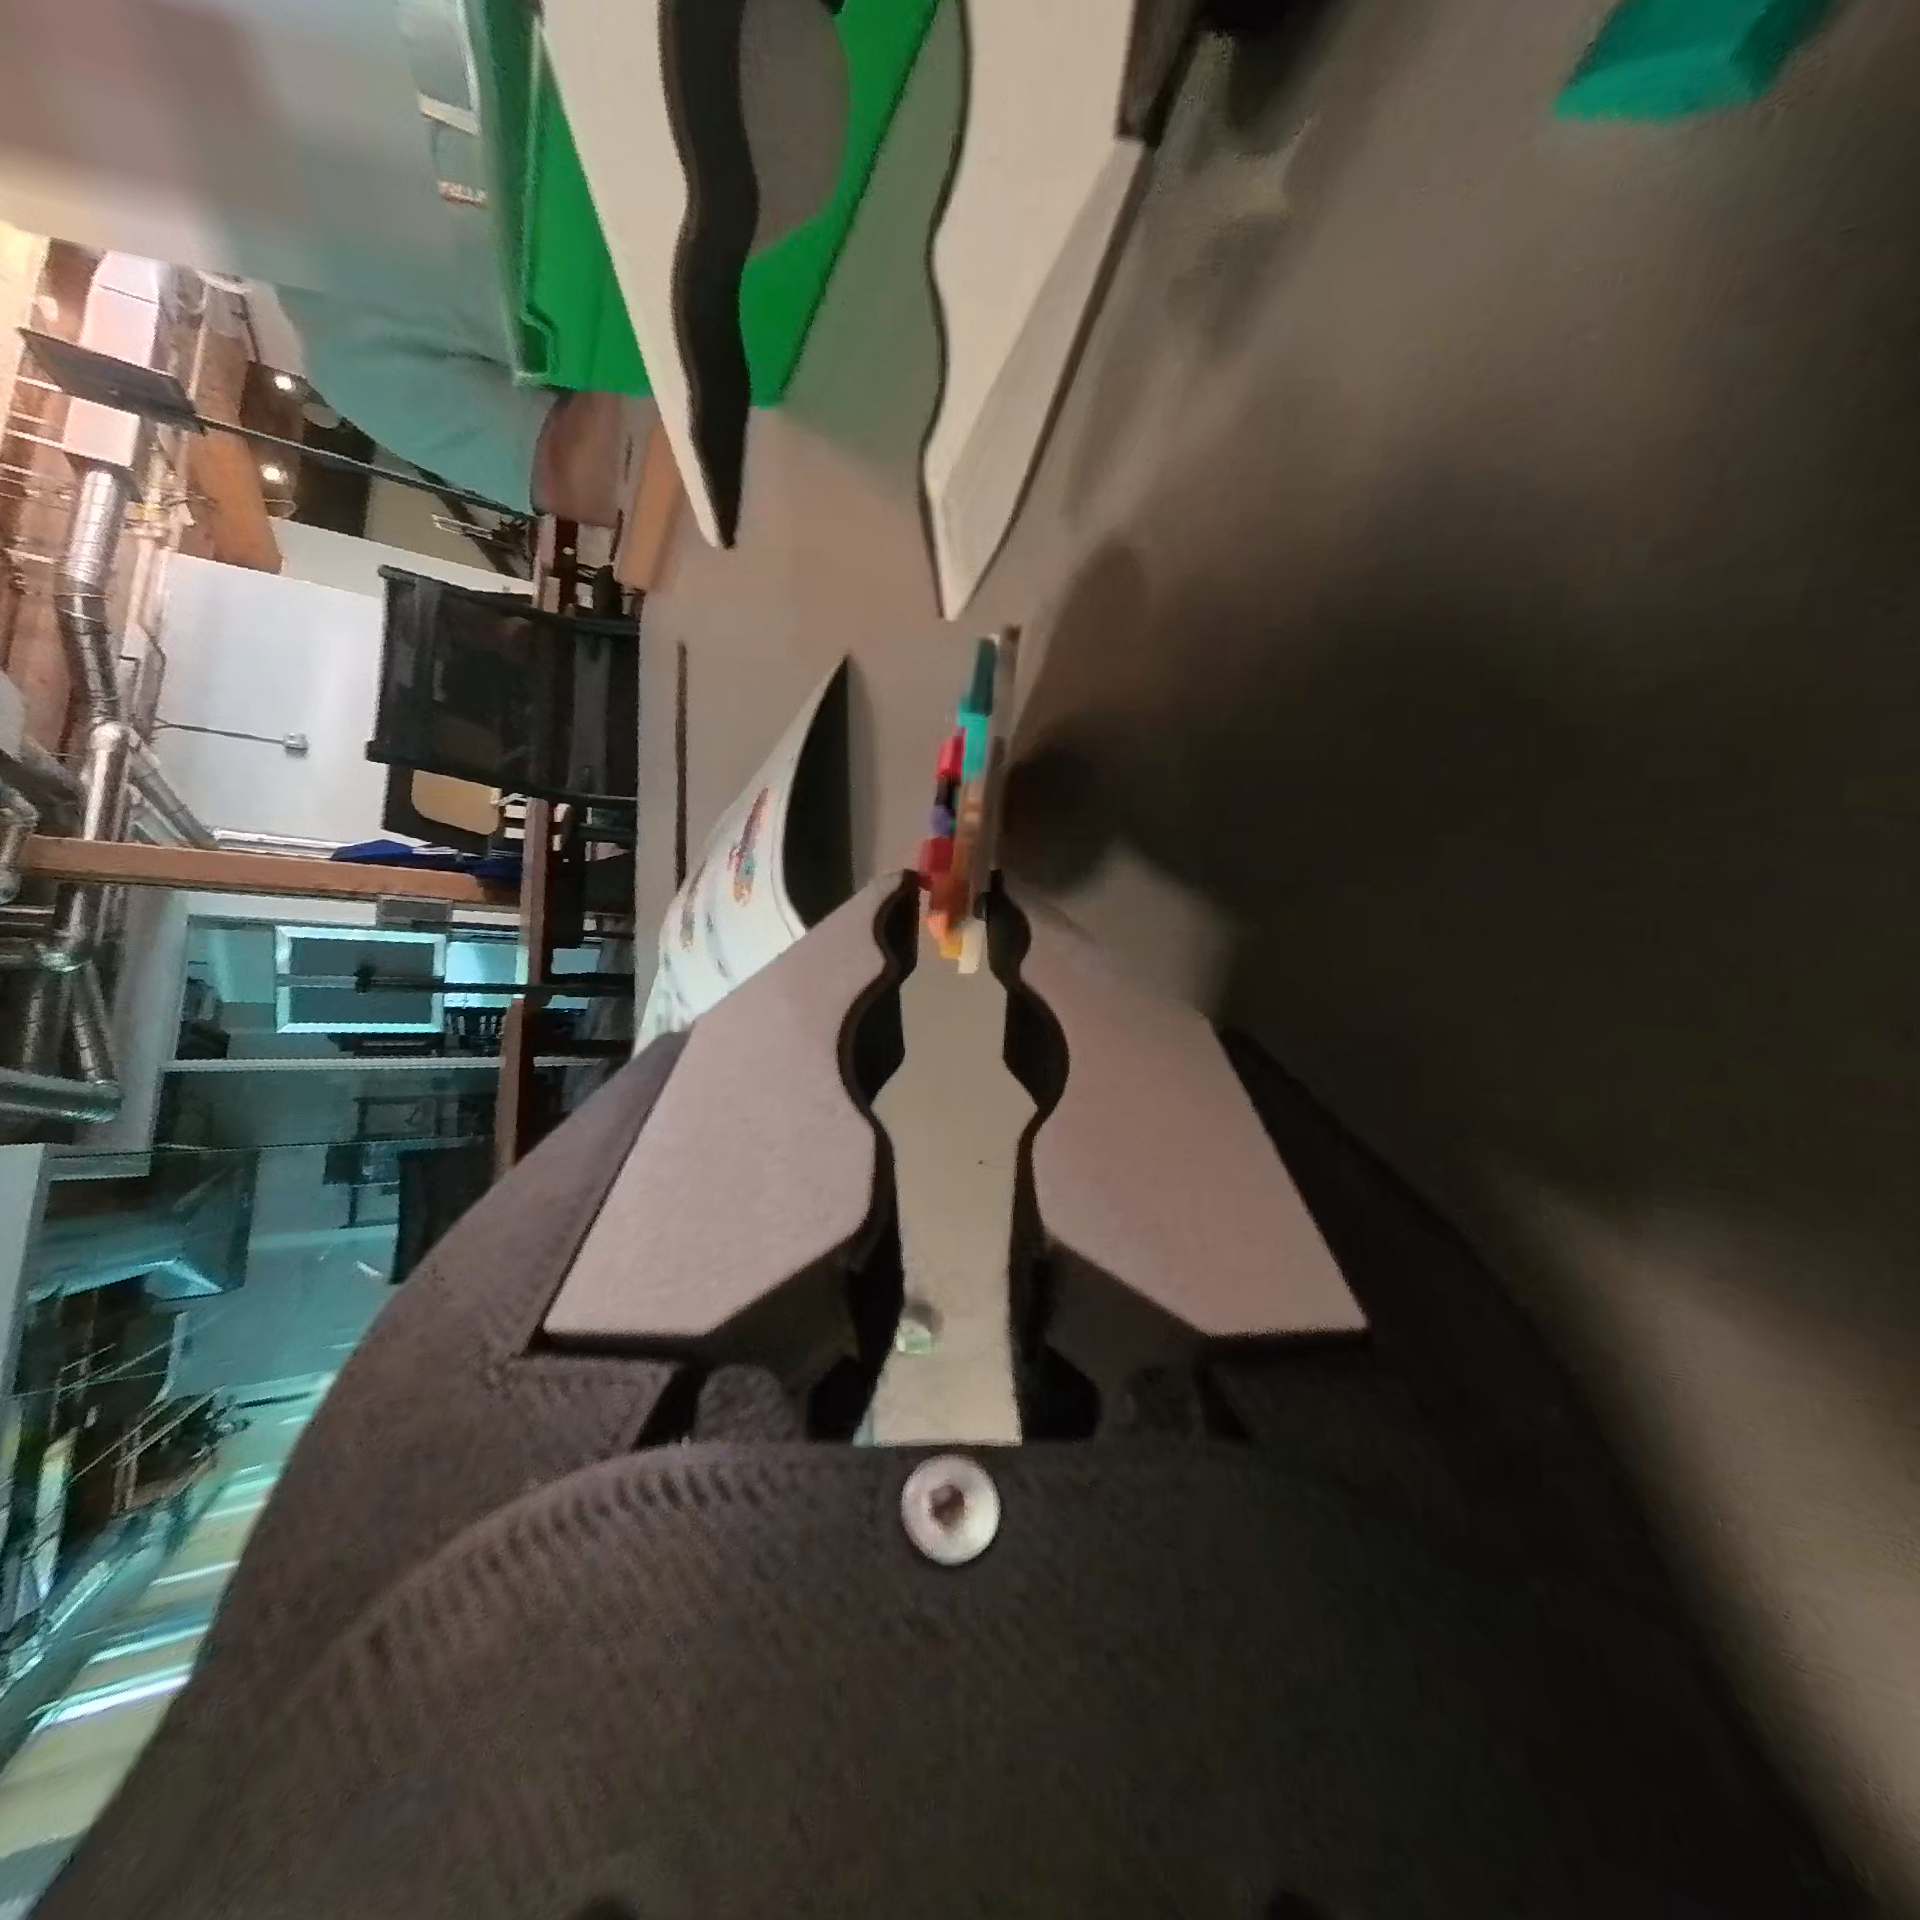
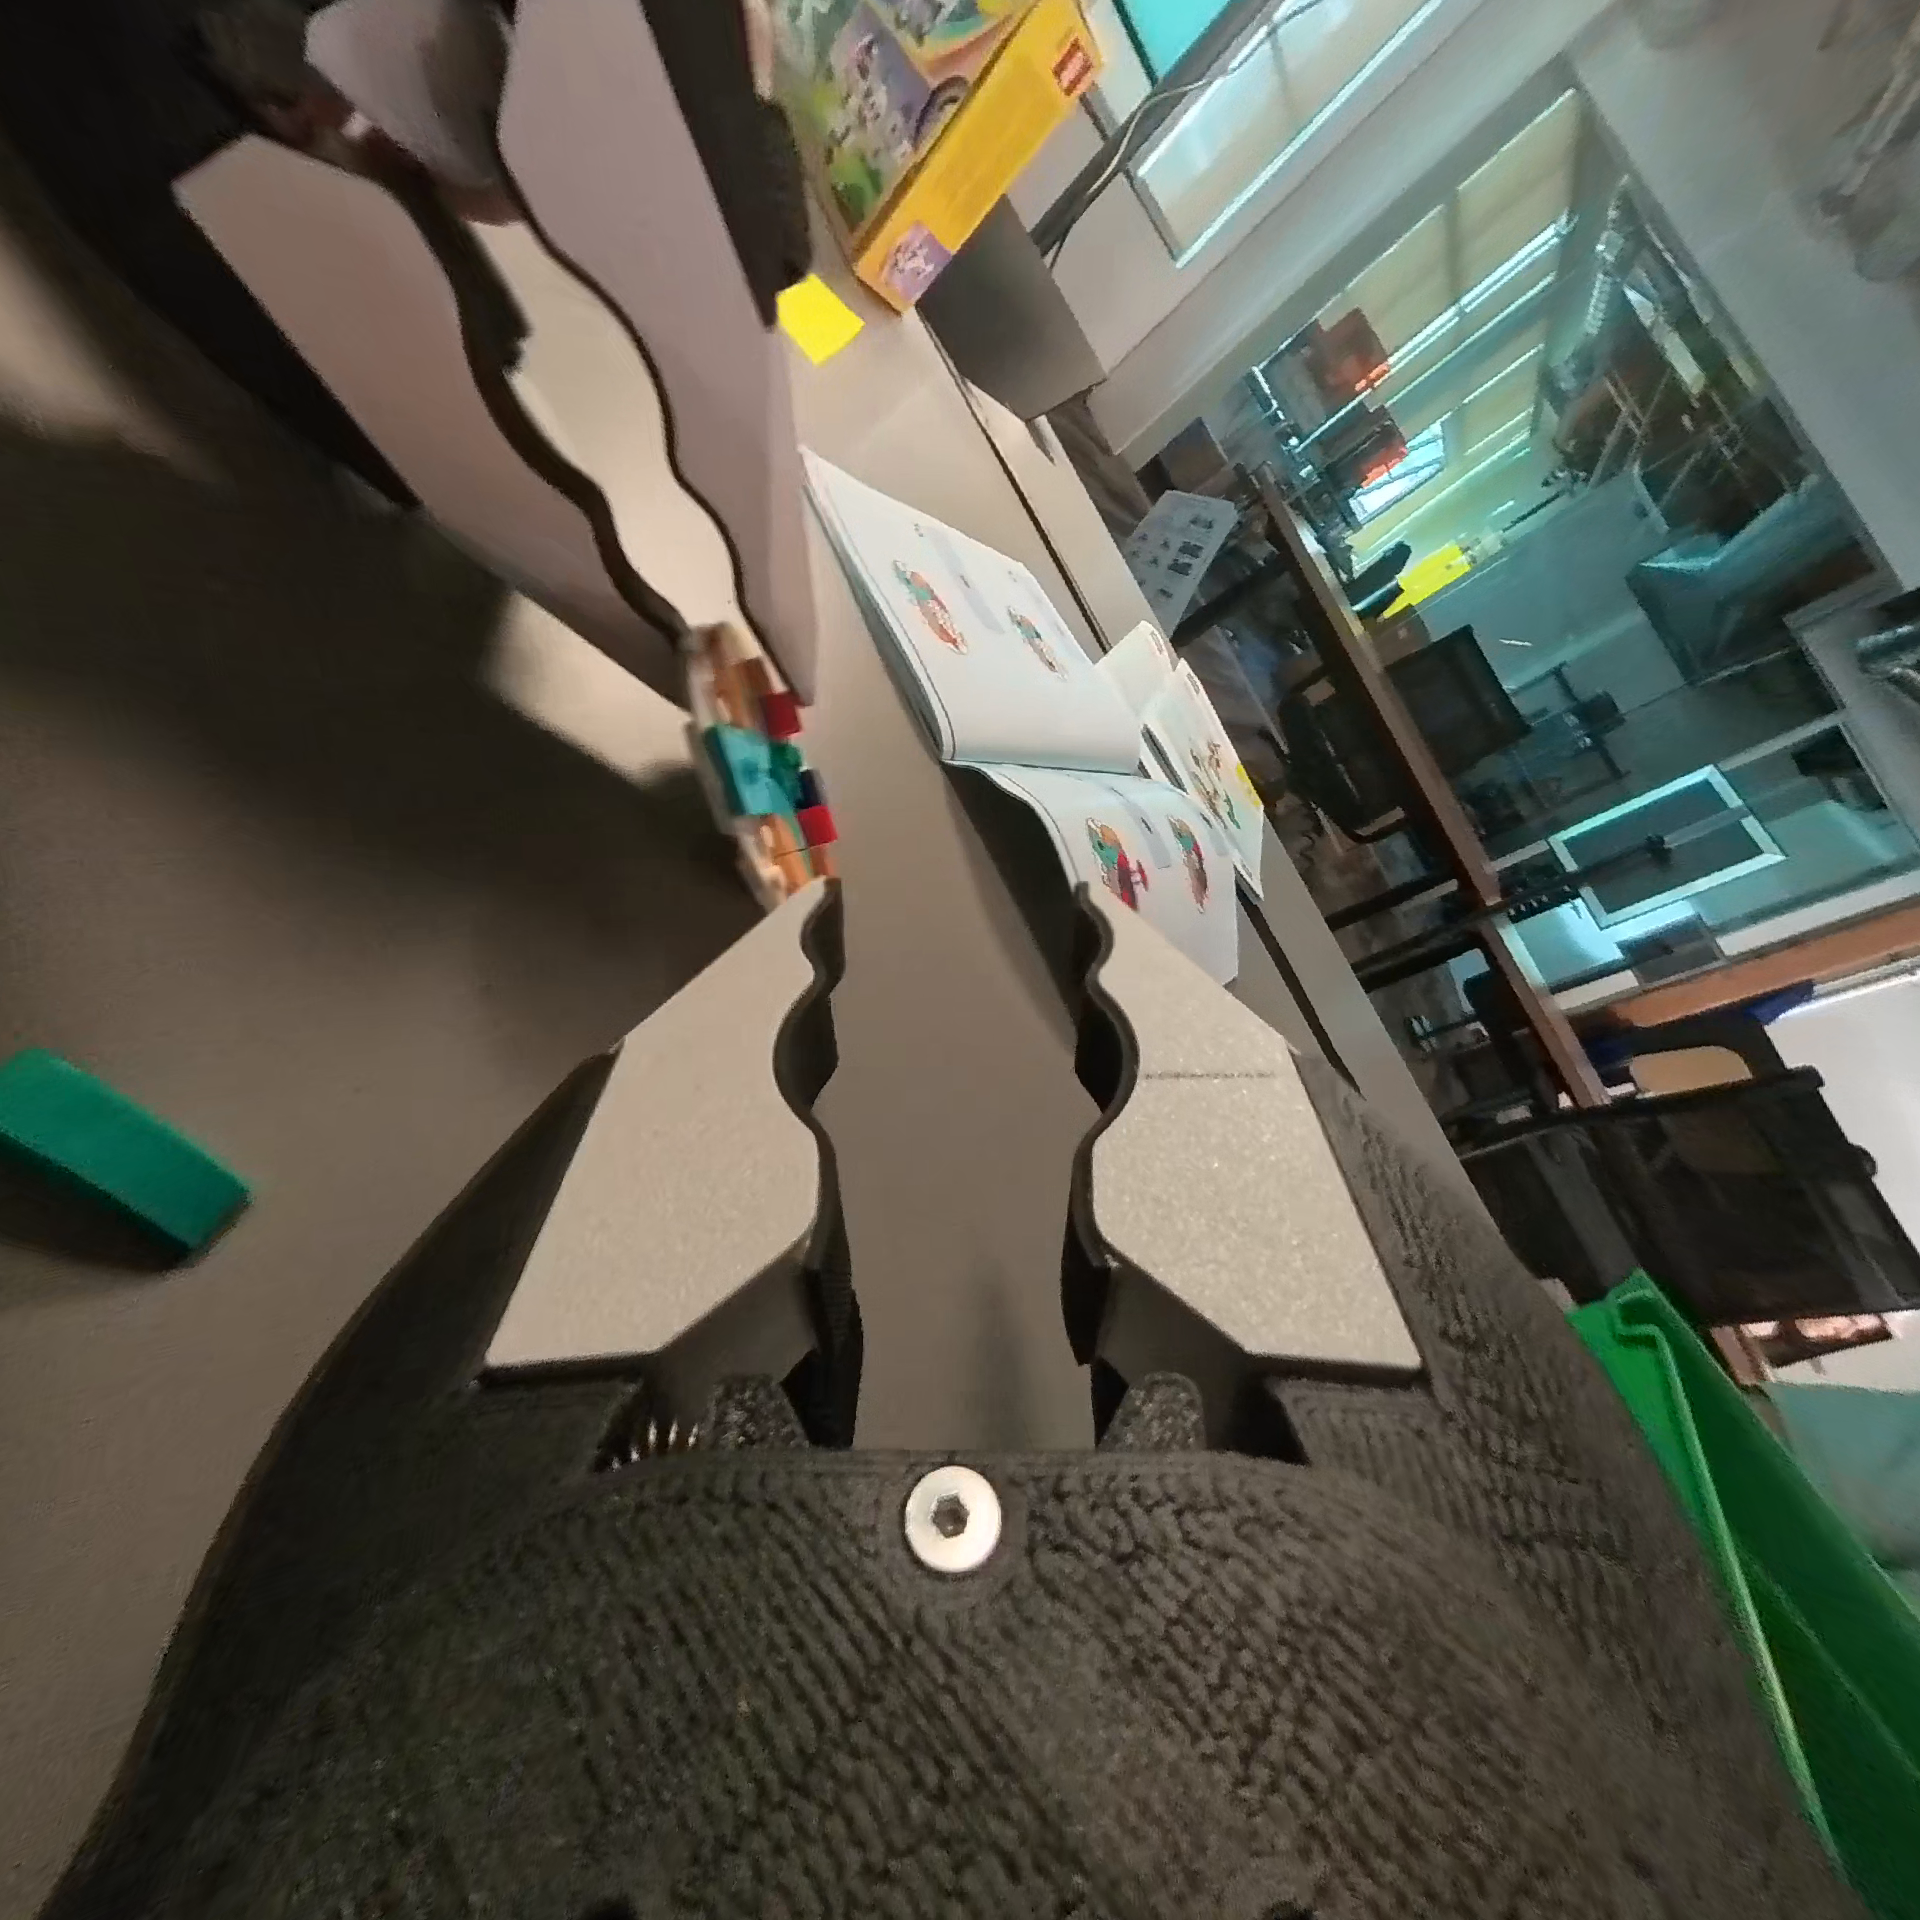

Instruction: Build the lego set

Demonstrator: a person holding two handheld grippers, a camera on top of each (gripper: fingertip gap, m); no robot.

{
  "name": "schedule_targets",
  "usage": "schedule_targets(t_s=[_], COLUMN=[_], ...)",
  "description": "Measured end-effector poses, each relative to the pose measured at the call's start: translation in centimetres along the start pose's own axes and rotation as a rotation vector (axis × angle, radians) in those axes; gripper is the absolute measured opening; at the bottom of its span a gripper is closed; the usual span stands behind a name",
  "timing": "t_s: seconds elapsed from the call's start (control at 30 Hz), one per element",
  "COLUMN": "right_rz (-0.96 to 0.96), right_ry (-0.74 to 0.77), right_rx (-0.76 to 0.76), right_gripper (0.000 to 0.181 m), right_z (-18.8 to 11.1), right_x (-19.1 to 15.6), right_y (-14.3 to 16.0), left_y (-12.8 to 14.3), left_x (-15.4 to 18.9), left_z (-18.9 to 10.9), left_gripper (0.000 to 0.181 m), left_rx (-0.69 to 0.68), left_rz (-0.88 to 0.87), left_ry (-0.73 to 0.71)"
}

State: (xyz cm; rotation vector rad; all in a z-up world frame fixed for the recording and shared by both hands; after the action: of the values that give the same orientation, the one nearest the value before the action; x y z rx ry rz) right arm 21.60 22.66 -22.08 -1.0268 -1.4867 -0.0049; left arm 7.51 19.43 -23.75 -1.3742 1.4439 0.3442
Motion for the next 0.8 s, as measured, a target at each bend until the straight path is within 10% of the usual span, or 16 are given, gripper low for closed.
schedule_targets(t_s=[0.53, 0.8], right_rz=[0.164, 0.189], right_ry=[0.154, 0.244], right_rx=[0.110, 0.165], right_gripper=[0.046, 0.062], right_z=[-1.3, -1.9], right_x=[2.4, 3.6], right_y=[0.6, 0.5], left_y=[-0.6, -0.4], left_x=[-0.6, -2.6], left_z=[-1.4, -3.3], left_gripper=[0.065, 0.083], left_rx=[0.003, 0.157], left_rz=[-0.354, -0.637], left_ry=[0.339, 0.284])
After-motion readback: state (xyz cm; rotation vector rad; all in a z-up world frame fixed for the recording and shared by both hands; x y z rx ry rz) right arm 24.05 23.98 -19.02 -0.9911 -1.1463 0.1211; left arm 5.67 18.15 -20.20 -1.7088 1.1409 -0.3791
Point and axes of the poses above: each gripper's, where its closed fingertips meet, z out along the fingers, y out of its underside, x = y × z across the jaws, the point moved 8 cm from there along -z, back along the fingers, and after that the axes turned 8 degrees about -z, right-handed, at the moved point
